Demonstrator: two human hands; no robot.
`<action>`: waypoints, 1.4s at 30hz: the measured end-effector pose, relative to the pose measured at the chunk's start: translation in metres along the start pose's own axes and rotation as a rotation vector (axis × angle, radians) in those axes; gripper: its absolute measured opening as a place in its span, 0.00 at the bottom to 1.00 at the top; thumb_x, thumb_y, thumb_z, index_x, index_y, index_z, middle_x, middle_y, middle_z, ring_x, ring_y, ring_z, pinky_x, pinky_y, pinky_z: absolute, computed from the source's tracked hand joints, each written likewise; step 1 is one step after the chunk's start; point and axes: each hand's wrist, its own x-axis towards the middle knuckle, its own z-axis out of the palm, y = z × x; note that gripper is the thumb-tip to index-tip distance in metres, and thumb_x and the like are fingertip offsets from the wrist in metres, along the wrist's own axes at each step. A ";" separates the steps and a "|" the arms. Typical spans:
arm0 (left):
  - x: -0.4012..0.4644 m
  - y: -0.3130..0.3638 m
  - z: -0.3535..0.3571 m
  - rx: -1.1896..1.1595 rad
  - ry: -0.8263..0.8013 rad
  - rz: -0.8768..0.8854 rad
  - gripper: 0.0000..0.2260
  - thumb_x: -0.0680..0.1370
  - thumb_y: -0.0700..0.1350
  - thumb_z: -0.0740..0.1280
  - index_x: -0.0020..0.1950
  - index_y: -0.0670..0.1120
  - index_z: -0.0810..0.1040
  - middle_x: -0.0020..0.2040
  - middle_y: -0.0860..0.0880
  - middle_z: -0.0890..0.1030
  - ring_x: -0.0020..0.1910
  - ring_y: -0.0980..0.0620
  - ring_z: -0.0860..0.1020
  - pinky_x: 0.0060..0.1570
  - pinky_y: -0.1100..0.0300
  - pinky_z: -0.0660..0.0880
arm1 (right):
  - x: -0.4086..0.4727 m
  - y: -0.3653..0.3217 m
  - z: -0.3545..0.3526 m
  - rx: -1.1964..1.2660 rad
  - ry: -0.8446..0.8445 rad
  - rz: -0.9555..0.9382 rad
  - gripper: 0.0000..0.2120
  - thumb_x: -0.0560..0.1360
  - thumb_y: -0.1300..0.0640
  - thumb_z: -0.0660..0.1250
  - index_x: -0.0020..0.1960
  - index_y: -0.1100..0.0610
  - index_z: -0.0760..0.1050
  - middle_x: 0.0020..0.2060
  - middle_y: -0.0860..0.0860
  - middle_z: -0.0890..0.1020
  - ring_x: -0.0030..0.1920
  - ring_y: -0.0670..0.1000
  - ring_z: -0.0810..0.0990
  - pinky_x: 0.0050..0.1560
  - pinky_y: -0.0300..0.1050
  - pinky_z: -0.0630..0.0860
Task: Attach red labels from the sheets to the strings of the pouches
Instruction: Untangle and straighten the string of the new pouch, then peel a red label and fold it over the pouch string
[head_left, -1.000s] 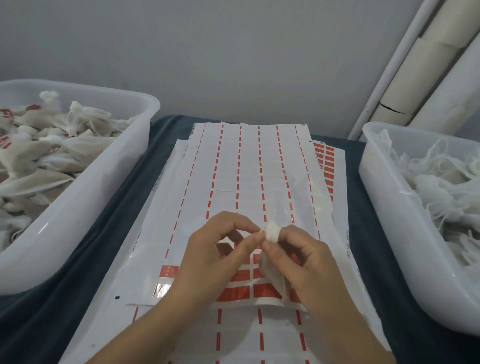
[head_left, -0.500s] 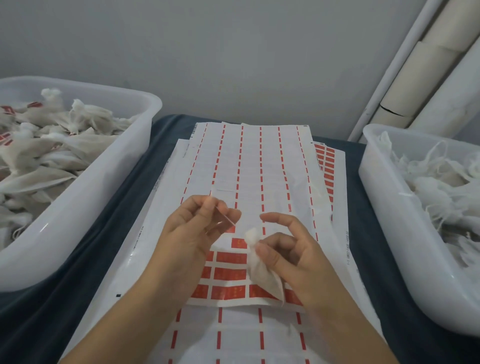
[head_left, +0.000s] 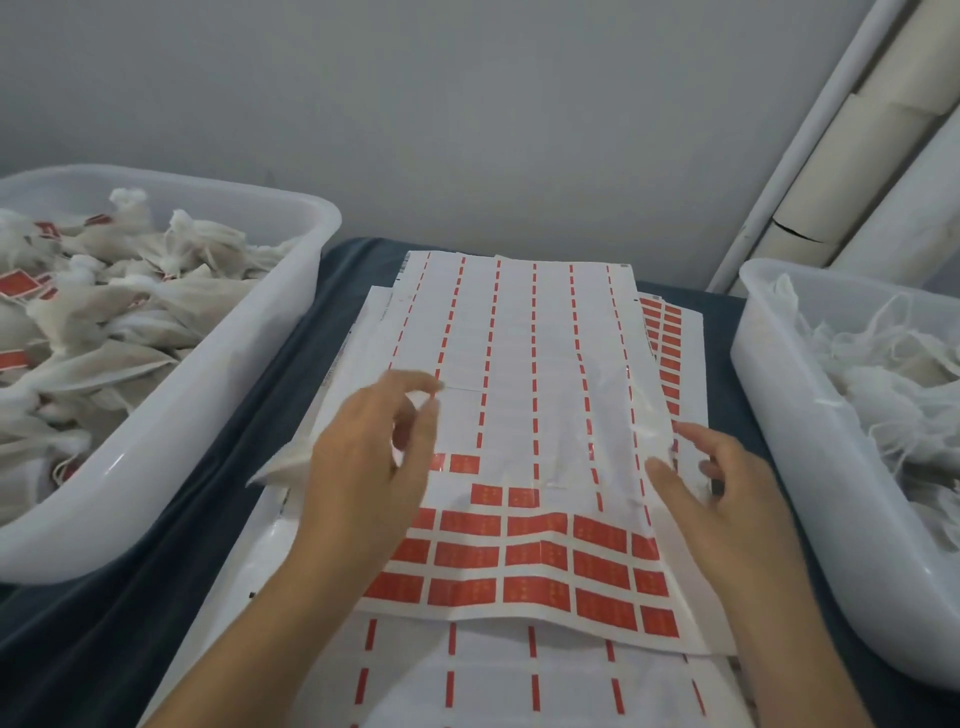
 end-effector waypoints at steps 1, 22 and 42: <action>0.000 -0.004 0.005 0.111 -0.107 -0.029 0.09 0.76 0.54 0.61 0.55 0.58 0.72 0.43 0.60 0.74 0.39 0.60 0.74 0.42 0.70 0.72 | 0.001 0.002 0.001 -0.059 -0.037 0.013 0.22 0.70 0.42 0.68 0.62 0.40 0.65 0.65 0.47 0.71 0.56 0.48 0.74 0.57 0.55 0.73; -0.020 -0.005 0.039 0.113 -0.589 -0.047 0.26 0.68 0.63 0.67 0.65 0.59 0.72 0.46 0.64 0.66 0.44 0.62 0.69 0.38 0.78 0.61 | -0.006 -0.011 0.010 0.301 -0.530 0.283 0.35 0.59 0.44 0.74 0.63 0.41 0.64 0.53 0.46 0.79 0.49 0.51 0.80 0.46 0.50 0.78; -0.022 -0.011 0.042 0.120 -0.530 -0.021 0.19 0.75 0.58 0.64 0.64 0.58 0.74 0.48 0.63 0.67 0.42 0.64 0.67 0.40 0.77 0.61 | -0.011 -0.018 0.015 -0.056 -0.296 -0.073 0.38 0.60 0.35 0.64 0.65 0.34 0.50 0.66 0.38 0.63 0.65 0.47 0.68 0.66 0.51 0.67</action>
